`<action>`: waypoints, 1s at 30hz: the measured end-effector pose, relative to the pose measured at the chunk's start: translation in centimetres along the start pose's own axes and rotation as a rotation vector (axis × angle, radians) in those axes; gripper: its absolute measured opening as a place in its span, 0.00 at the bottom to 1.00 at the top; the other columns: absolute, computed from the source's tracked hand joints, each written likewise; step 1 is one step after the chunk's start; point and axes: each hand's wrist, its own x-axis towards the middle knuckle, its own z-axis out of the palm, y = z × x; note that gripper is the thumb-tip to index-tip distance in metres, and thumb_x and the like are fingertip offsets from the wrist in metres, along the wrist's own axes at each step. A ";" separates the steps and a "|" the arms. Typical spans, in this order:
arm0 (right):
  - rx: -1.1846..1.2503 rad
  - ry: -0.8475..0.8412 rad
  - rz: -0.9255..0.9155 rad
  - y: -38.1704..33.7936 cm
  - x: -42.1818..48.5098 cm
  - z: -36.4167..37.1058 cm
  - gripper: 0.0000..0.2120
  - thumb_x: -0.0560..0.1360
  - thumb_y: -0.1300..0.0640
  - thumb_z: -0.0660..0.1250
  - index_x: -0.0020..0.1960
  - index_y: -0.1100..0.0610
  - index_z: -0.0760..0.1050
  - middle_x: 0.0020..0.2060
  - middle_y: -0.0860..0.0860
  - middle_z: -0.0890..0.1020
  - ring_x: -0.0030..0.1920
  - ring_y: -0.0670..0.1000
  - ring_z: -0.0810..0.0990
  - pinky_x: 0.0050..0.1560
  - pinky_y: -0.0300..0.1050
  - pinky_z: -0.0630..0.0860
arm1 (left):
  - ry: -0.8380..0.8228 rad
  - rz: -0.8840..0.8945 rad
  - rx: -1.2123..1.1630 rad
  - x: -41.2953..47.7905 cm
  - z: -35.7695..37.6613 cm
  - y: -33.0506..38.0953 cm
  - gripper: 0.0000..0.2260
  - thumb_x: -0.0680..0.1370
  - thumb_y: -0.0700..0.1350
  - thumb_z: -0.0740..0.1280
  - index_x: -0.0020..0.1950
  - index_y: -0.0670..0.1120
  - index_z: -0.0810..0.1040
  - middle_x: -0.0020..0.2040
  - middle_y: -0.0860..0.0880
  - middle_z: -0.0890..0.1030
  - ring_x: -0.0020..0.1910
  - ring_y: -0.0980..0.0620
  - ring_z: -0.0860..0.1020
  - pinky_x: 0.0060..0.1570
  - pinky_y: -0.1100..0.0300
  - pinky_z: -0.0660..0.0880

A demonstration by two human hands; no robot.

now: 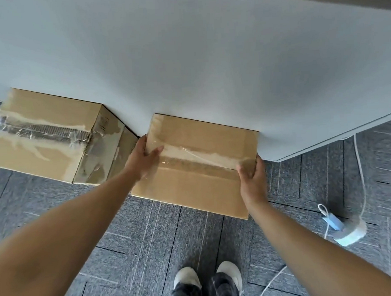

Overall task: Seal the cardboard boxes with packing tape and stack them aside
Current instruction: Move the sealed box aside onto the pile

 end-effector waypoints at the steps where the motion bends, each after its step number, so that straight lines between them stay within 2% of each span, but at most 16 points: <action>1: -0.001 0.009 0.002 0.1 0.0 0.2 0.34 0.77 0.46 0.66 0.78 0.53 0.56 0.71 0.52 0.71 0.67 0.51 0.72 0.58 0.40 0.73 | 0.000 -0.006 0.004 0.2 0.0 -0.3 0.25 0.79 0.51 0.67 0.74 0.46 0.65 0.45 0.55 0.77 0.44 0.48 0.79 0.55 0.41 0.78; 4: 0.011 0.029 0.016 0.3 0.1 0.5 0.32 0.78 0.48 0.66 0.77 0.53 0.58 0.69 0.51 0.72 0.66 0.51 0.73 0.63 0.46 0.72 | -0.005 -0.010 -0.005 0.5 0.0 -0.8 0.25 0.79 0.51 0.67 0.73 0.46 0.65 0.45 0.54 0.79 0.43 0.50 0.78 0.55 0.40 0.78; 6: -0.024 0.015 0.027 -0.2 0.0 0.5 0.32 0.79 0.48 0.65 0.78 0.52 0.55 0.70 0.50 0.71 0.65 0.50 0.73 0.62 0.46 0.71 | -0.018 -0.009 0.027 0.3 0.0 -0.4 0.25 0.80 0.51 0.66 0.73 0.44 0.64 0.45 0.53 0.79 0.44 0.48 0.80 0.54 0.41 0.78; 9: -0.154 -0.044 0.098 -1.4 -0.1 0.1 0.32 0.81 0.48 0.61 0.79 0.53 0.50 0.70 0.54 0.70 0.57 0.53 0.76 0.50 0.41 0.73 | -0.054 -0.055 0.107 0.0 -0.4 0.9 0.28 0.80 0.53 0.66 0.75 0.44 0.61 0.58 0.45 0.80 0.53 0.42 0.80 0.53 0.44 0.79; 11: -0.256 -0.122 0.163 -2.5 0.2 -0.7 0.33 0.81 0.46 0.60 0.79 0.53 0.49 0.71 0.56 0.70 0.48 0.53 0.76 0.39 0.43 0.73 | -0.076 -0.111 0.225 -0.2 -1.0 1.9 0.31 0.80 0.53 0.67 0.77 0.43 0.58 0.68 0.41 0.74 0.61 0.40 0.77 0.61 0.43 0.75; 12: -0.302 -0.169 0.194 -3.4 0.3 -1.4 0.33 0.81 0.46 0.60 0.79 0.53 0.48 0.71 0.57 0.69 0.48 0.54 0.76 0.39 0.45 0.74 | -0.101 -0.143 0.300 -0.7 -1.5 2.9 0.32 0.80 0.54 0.67 0.78 0.42 0.58 0.71 0.40 0.72 0.63 0.40 0.76 0.63 0.44 0.74; 15: -0.429 -0.316 0.279 -7.2 -0.5 -3.9 0.35 0.81 0.46 0.60 0.80 0.54 0.46 0.74 0.56 0.66 0.53 0.55 0.75 0.33 0.42 0.70 | -0.219 -0.247 0.463 -3.8 -3.1 7.1 0.26 0.82 0.54 0.63 0.72 0.37 0.68 0.63 0.37 0.77 0.52 0.44 0.79 0.50 0.54 0.78; 17: -0.514 -0.382 0.289 -10.2 -2.2 -5.6 0.32 0.80 0.47 0.62 0.78 0.57 0.53 0.71 0.56 0.69 0.53 0.54 0.75 0.34 0.40 0.69 | -0.287 -0.282 0.556 -6.6 -4.0 10.3 0.23 0.83 0.52 0.61 0.72 0.37 0.68 0.58 0.38 0.79 0.55 0.43 0.78 0.49 0.56 0.77; 19: -0.633 -0.447 0.259 -13.9 -4.1 -7.1 0.24 0.80 0.48 0.63 0.72 0.59 0.66 0.62 0.56 0.77 0.51 0.52 0.78 0.40 0.42 0.74 | -0.320 -0.261 0.640 -9.5 -5.1 13.9 0.25 0.84 0.52 0.59 0.76 0.38 0.63 0.62 0.39 0.77 0.58 0.43 0.79 0.51 0.56 0.78; 21: -0.746 -0.544 0.233 -17.9 -6.3 -8.6 0.11 0.80 0.49 0.62 0.54 0.56 0.76 0.45 0.52 0.78 0.41 0.47 0.77 0.38 0.41 0.73 | -0.338 -0.201 0.697 -12.1 -5.9 17.7 0.27 0.84 0.54 0.59 0.77 0.39 0.62 0.71 0.39 0.72 0.64 0.42 0.76 0.58 0.54 0.76; 22: -0.797 -0.581 0.204 -20.7 -7.7 -9.6 0.10 0.81 0.51 0.61 0.43 0.53 0.72 0.38 0.50 0.74 0.36 0.46 0.73 0.33 0.39 0.69 | -0.342 -0.165 0.722 -13.7 -6.6 19.9 0.26 0.84 0.55 0.59 0.77 0.40 0.63 0.73 0.40 0.70 0.68 0.43 0.74 0.62 0.54 0.73; 23: -0.844 -0.590 0.168 -23.3 -9.1 -10.6 0.13 0.81 0.52 0.61 0.39 0.53 0.68 0.36 0.49 0.71 0.34 0.46 0.71 0.31 0.38 0.66 | -0.347 -0.128 0.742 -15.2 -7.3 21.9 0.26 0.83 0.55 0.60 0.77 0.42 0.65 0.74 0.42 0.70 0.70 0.44 0.72 0.64 0.55 0.71; 24: -0.874 -0.604 0.124 -26.0 -10.4 -11.7 0.11 0.81 0.52 0.60 0.41 0.54 0.71 0.38 0.49 0.73 0.37 0.47 0.72 0.33 0.38 0.68 | -0.343 -0.087 0.751 -16.7 -8.1 24.0 0.26 0.83 0.56 0.61 0.76 0.43 0.66 0.74 0.43 0.70 0.70 0.44 0.71 0.65 0.56 0.69; 25: -0.905 -0.623 0.089 -28.4 -11.7 -12.8 0.10 0.81 0.52 0.60 0.49 0.57 0.75 0.45 0.50 0.78 0.43 0.49 0.76 0.39 0.40 0.72 | -0.339 -0.065 0.750 -18.3 -9.0 26.0 0.26 0.82 0.57 0.62 0.76 0.45 0.67 0.73 0.44 0.71 0.69 0.45 0.72 0.65 0.56 0.69; 27: -0.938 -0.599 0.006 -32.5 -14.0 -15.2 0.15 0.80 0.54 0.60 0.61 0.61 0.76 0.58 0.55 0.80 0.55 0.55 0.79 0.54 0.45 0.76 | -0.313 0.005 0.760 -21.3 -11.0 30.0 0.27 0.81 0.58 0.63 0.76 0.47 0.67 0.72 0.46 0.72 0.69 0.46 0.72 0.65 0.55 0.69; 30: -1.014 -0.556 -0.055 -39.3 -18.0 -19.6 0.17 0.79 0.53 0.60 0.65 0.58 0.72 0.62 0.55 0.78 0.58 0.55 0.77 0.58 0.47 0.75 | -0.266 0.119 0.831 -26.0 -14.4 36.3 0.27 0.80 0.60 0.63 0.76 0.49 0.67 0.75 0.48 0.69 0.73 0.46 0.68 0.70 0.51 0.65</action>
